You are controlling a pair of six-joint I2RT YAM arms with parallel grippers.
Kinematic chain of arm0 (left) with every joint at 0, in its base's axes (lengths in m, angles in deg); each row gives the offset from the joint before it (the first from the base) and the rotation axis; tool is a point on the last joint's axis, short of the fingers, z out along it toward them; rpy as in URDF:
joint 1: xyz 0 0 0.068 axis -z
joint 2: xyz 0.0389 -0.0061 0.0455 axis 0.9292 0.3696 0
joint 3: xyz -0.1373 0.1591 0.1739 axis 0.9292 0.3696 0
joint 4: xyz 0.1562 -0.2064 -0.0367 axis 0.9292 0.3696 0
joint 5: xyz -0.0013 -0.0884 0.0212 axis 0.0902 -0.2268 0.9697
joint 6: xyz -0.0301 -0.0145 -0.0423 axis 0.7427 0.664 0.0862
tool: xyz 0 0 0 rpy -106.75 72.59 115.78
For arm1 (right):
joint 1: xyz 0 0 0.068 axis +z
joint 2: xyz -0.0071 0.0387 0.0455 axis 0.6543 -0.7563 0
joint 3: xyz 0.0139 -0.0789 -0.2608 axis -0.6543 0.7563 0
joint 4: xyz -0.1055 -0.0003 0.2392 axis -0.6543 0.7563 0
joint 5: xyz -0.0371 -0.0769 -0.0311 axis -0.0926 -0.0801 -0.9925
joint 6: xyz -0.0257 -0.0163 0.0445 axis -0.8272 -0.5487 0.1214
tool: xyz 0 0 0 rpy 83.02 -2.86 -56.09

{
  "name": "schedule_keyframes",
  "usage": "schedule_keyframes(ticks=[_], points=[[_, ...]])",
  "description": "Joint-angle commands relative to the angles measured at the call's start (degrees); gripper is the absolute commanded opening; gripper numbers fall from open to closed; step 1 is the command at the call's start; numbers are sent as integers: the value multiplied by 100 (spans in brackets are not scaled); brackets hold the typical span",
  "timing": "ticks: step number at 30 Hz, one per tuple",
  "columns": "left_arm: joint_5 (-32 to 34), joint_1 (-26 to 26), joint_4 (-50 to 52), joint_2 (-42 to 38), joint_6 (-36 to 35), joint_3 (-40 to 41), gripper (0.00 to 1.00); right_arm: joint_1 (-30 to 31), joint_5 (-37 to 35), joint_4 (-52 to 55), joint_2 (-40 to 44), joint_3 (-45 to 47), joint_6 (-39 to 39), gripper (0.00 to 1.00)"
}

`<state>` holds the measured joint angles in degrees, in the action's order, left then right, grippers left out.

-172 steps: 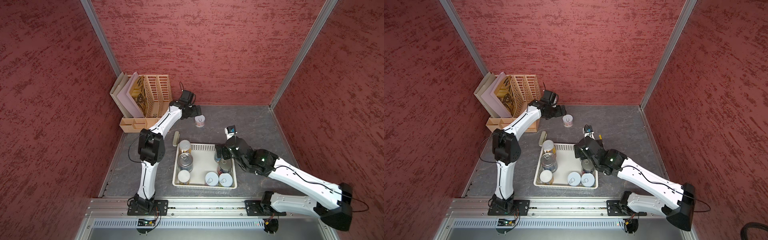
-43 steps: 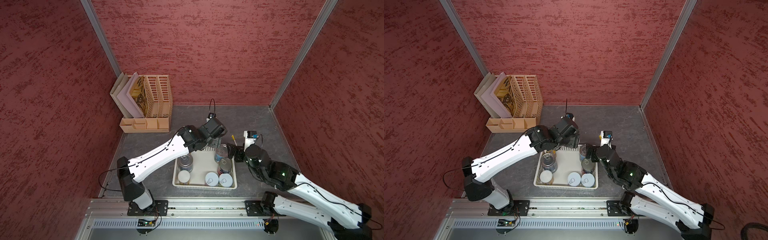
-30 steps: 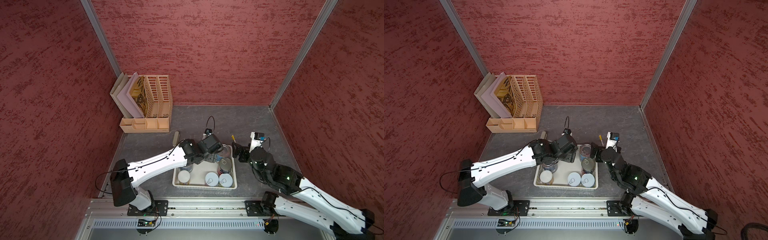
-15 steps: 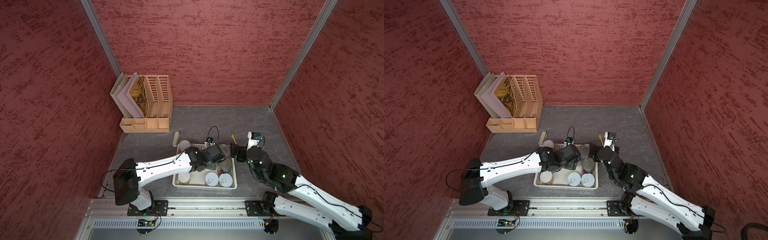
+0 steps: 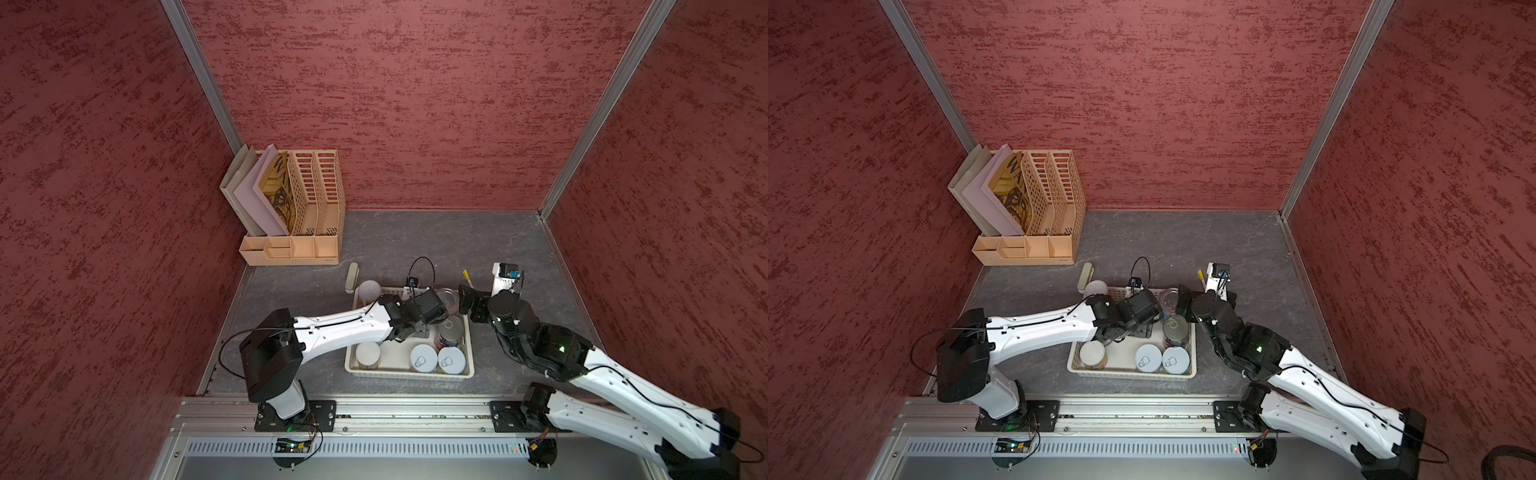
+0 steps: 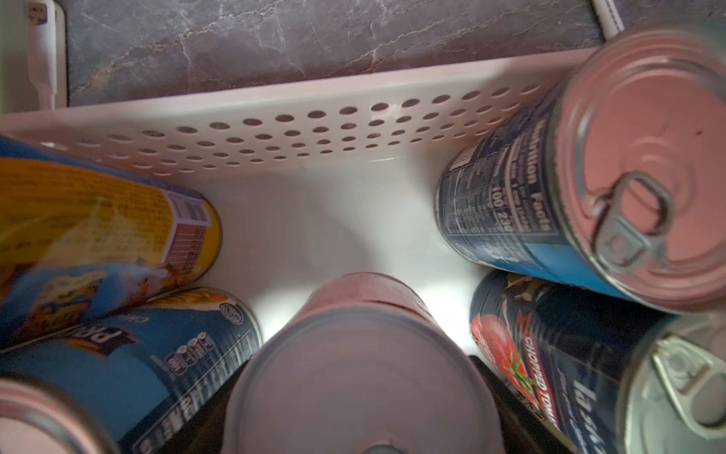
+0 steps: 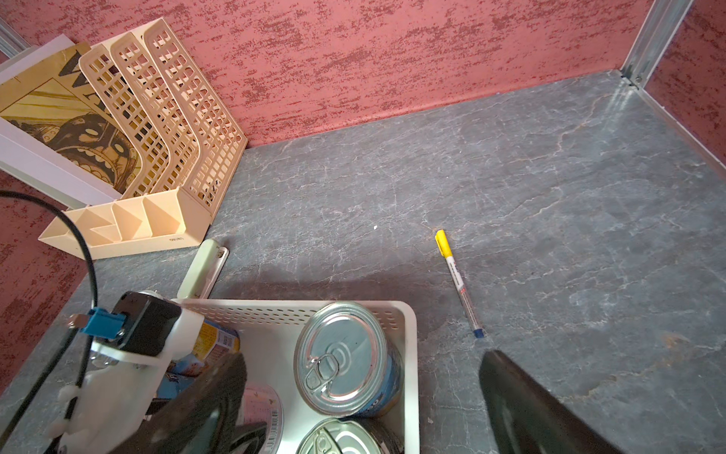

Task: Put the canned food in the basket
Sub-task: Place the canned food in the basket.

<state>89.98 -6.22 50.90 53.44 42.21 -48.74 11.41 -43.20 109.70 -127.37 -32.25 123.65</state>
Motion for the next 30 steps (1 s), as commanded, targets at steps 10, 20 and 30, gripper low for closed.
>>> schedule_keyframes(ticks=[10,20,30], points=[[155,137,475,886,988,-427,14,-87,123,-160,-122,-46,23,98],[63,155,202,802,1309,54,14,-102,157,-191,-196,-40,31,98],[358,368,450,485,1760,357,14,-120,176,-195,-250,-54,28,98]])
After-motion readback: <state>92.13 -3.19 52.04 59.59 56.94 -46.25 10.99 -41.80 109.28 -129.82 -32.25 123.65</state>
